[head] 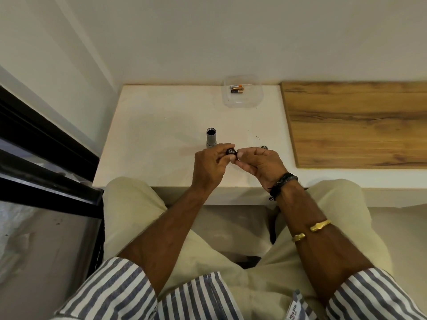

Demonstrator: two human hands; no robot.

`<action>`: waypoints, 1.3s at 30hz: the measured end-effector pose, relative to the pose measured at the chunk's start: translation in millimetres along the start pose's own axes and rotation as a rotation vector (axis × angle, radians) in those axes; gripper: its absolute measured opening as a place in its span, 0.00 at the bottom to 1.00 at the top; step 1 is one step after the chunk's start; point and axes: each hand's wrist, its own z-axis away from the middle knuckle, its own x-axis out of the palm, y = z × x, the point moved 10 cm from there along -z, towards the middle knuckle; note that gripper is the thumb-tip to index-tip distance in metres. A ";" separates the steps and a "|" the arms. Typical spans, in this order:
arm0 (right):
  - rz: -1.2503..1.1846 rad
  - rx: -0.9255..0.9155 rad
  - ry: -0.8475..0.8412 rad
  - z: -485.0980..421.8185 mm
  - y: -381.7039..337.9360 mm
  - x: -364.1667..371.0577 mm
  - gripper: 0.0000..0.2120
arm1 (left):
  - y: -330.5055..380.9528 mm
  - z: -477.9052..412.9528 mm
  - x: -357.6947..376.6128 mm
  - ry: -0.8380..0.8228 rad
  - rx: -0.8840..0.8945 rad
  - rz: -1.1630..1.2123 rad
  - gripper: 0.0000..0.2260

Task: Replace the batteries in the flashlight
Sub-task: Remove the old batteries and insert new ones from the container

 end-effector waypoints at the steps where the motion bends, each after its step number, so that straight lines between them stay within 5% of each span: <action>1: 0.006 0.008 -0.001 0.0 -0.1 -1.2 0.08 | -3.9 -0.8 -1.4 0.027 -0.034 0.026 0.11; 4: 0.070 0.010 0.043 -0.7 -4.5 -9.3 0.12 | -20.5 -3.5 1.7 0.060 -0.167 0.153 0.11; 11: 0.081 -0.151 0.346 -3.5 -34.5 -55.3 0.09 | -51.3 11.2 40.7 -0.019 -0.712 0.908 0.11; 17: 0.543 -0.311 0.740 -10.4 -56.8 -111.0 0.08 | -60.1 31.3 62.0 -0.098 -0.970 1.176 0.12; 26: 0.839 -0.322 0.692 -29.7 -46.1 -99.8 0.07 | -52.3 29.6 65.9 -0.171 -0.862 1.127 0.14; 39: 0.856 -0.312 0.666 -25.9 -49.1 -99.9 0.10 | -23.9 23.7 58.5 -0.311 -0.707 1.163 0.18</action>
